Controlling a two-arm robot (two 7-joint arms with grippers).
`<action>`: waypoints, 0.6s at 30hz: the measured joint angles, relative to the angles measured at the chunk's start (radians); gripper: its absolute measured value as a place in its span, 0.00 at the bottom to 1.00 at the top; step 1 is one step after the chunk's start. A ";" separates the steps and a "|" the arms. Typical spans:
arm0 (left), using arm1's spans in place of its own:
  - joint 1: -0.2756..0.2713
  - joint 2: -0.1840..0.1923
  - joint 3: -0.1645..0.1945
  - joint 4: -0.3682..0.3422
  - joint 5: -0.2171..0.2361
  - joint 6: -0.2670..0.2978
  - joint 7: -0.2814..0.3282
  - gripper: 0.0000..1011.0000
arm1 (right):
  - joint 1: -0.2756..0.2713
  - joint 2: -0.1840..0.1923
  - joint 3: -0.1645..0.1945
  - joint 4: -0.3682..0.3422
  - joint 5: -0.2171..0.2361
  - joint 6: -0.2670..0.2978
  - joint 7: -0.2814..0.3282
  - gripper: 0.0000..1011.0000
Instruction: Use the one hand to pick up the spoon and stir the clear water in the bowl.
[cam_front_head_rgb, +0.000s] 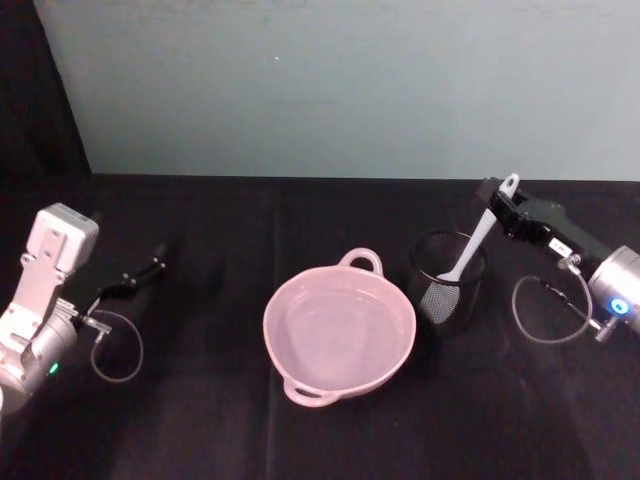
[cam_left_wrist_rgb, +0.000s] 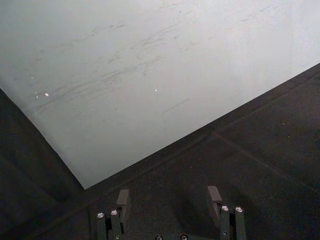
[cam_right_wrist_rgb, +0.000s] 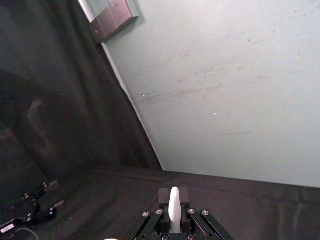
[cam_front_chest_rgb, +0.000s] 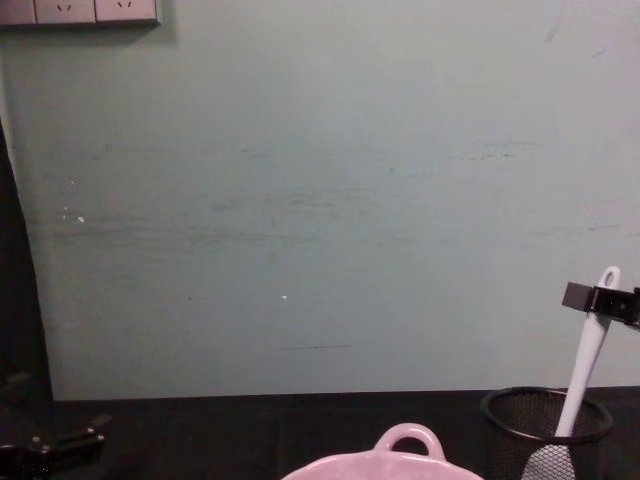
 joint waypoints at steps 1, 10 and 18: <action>0.000 0.000 0.000 0.000 0.000 0.000 0.000 0.99 | -0.001 0.002 0.000 -0.007 -0.005 -0.001 -0.002 0.11; 0.000 0.000 0.000 0.000 0.000 0.000 0.000 0.99 | -0.004 0.045 -0.006 -0.137 -0.103 -0.002 -0.037 0.11; 0.000 0.000 0.000 0.000 0.000 0.000 0.000 0.99 | 0.037 0.100 -0.014 -0.258 -0.176 0.062 -0.050 0.11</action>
